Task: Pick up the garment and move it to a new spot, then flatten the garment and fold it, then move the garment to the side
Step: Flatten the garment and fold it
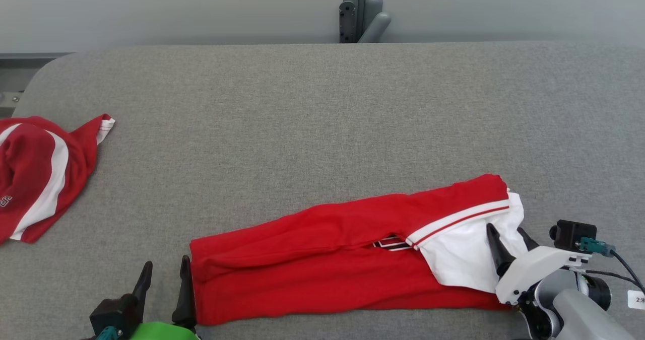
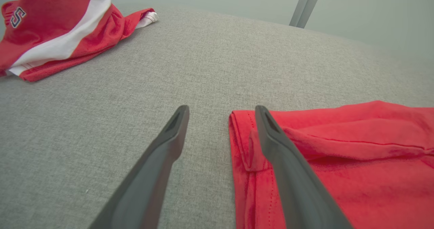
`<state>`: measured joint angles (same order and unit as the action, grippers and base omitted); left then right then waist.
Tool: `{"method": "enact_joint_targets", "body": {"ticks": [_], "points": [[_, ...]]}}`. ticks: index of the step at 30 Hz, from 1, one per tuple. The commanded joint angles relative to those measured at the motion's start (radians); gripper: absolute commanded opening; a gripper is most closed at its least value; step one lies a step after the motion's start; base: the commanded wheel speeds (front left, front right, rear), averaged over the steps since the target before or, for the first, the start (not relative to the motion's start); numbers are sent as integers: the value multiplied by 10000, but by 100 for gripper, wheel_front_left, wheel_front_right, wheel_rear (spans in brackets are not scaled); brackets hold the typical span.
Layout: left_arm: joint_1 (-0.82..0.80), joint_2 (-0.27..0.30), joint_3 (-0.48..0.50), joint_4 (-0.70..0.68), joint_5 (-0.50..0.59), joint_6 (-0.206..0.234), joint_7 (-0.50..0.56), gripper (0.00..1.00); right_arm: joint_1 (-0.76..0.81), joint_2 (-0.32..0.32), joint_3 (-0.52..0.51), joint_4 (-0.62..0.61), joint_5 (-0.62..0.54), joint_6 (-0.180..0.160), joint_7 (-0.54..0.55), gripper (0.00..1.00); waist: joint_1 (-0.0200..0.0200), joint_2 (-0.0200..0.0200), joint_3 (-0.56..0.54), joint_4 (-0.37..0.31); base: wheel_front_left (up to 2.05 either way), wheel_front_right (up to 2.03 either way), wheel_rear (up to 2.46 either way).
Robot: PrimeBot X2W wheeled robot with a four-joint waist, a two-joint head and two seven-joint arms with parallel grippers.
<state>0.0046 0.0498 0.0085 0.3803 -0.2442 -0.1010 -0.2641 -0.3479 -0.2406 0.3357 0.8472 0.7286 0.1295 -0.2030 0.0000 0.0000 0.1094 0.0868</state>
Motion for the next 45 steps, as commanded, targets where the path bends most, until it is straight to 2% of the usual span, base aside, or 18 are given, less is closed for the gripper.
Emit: {"method": "enact_joint_targets", "body": {"ticks": [1,6,7,9,10,15,20,26,30,33,36,45], "points": [[-137,20,-6,-42,-10,56,3,100,247,253,511,-58,283,37,358,100,0,0,48,58,0,0,0],[-113,20,-43,-39,-70,84,3,100,487,23,1456,-542,1402,44,614,100,0,0,71,63,0,0,0],[-112,20,-51,-42,-59,86,3,100,484,-76,1614,-523,1517,44,628,84,0,0,78,58,0,0,0],[-125,20,-45,-46,-62,101,3,100,425,-217,1870,-394,1679,35,537,20,0,0,96,47,0,0,0],[-151,20,-56,-46,-62,108,3,100,363,-291,1941,-312,1726,23,428,0,0,0,111,45,0,0,0],[-250,20,-106,-54,-95,94,3,100,-155,-592,1559,416,1993,-14,-279,0,0,0,203,53,0,0,0],[-332,21,-190,-65,-174,80,2,100,-617,-923,321,1229,1829,-63,-577,0,0,0,268,45,0,0,0],[-278,21,-242,-3,-302,59,3,100,-472,-983,-2072,970,370,3,-608,0,0,0,269,-75,0,0,0],[-267,21,-307,32,-363,100,3,100,-258,-784,-2866,416,-693,3,-612,0,0,0,225,-183,0,0,0],[-246,21,-327,48,-382,108,2,100,-140,-555,-2714,-71,-1115,7,-620,0,0,0,188,-253,0,0,0],[-186,21,-390,97,-420,102,2,100,-4,-319,-1978,-852,-1450,11,-621,0,0,0,100,-373,0,0,0],[-166,23,-818,196,-593,66,3,100,218,-60,1608,-3047,-570,11,0,0,0,0,-185,-280,0,0,0]]}}
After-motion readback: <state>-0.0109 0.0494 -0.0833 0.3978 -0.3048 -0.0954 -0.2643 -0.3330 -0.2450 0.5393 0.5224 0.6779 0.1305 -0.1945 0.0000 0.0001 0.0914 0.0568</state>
